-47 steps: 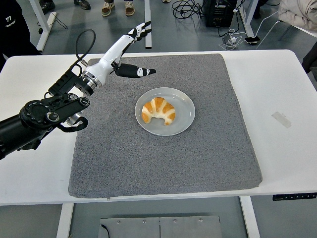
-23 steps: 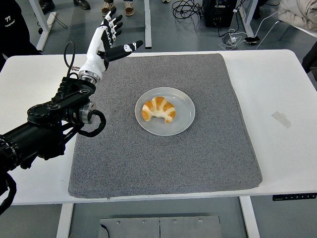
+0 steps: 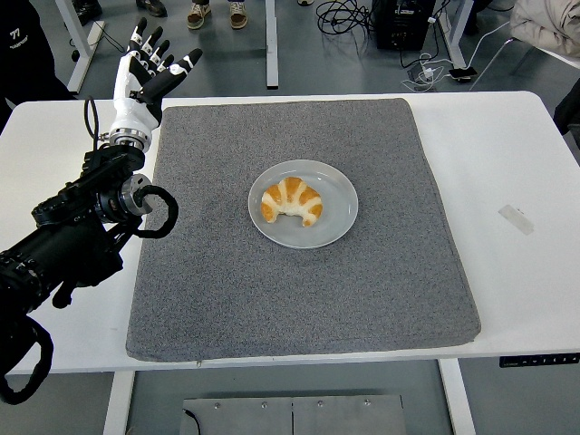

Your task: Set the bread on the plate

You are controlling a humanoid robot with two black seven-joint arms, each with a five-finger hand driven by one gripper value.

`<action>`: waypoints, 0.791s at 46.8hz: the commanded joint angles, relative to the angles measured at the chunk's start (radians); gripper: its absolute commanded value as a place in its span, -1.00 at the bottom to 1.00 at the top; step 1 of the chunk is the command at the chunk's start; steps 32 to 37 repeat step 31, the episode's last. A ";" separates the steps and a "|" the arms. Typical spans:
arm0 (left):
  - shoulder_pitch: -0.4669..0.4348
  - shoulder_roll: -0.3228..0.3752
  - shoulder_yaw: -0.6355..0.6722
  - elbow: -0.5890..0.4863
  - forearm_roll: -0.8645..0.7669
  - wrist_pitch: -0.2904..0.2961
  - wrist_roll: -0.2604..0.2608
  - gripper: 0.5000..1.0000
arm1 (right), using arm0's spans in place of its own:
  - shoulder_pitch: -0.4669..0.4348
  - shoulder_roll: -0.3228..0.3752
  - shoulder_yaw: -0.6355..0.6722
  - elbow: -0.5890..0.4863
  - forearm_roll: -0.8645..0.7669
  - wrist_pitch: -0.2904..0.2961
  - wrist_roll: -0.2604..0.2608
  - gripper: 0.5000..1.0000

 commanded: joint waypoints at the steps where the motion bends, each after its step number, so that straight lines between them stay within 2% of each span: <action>1: 0.000 0.003 -0.001 0.017 -0.017 -0.029 0.000 0.85 | 0.000 0.000 0.000 0.000 0.000 0.000 0.000 1.00; 10: 0.000 0.006 -0.053 0.073 -0.073 -0.112 0.000 0.85 | 0.005 0.000 0.002 0.005 0.000 0.002 0.000 1.00; 22: 0.009 0.003 -0.114 0.080 -0.074 -0.126 0.014 0.85 | 0.002 0.000 0.000 0.000 0.000 0.002 0.000 1.00; 28: 0.015 0.001 -0.154 0.080 -0.074 -0.147 0.042 0.85 | 0.006 0.000 0.002 0.002 0.000 0.002 0.000 1.00; 37: 0.018 0.001 -0.160 0.080 -0.074 -0.150 0.042 0.85 | 0.008 0.000 0.002 0.002 0.000 0.002 0.000 1.00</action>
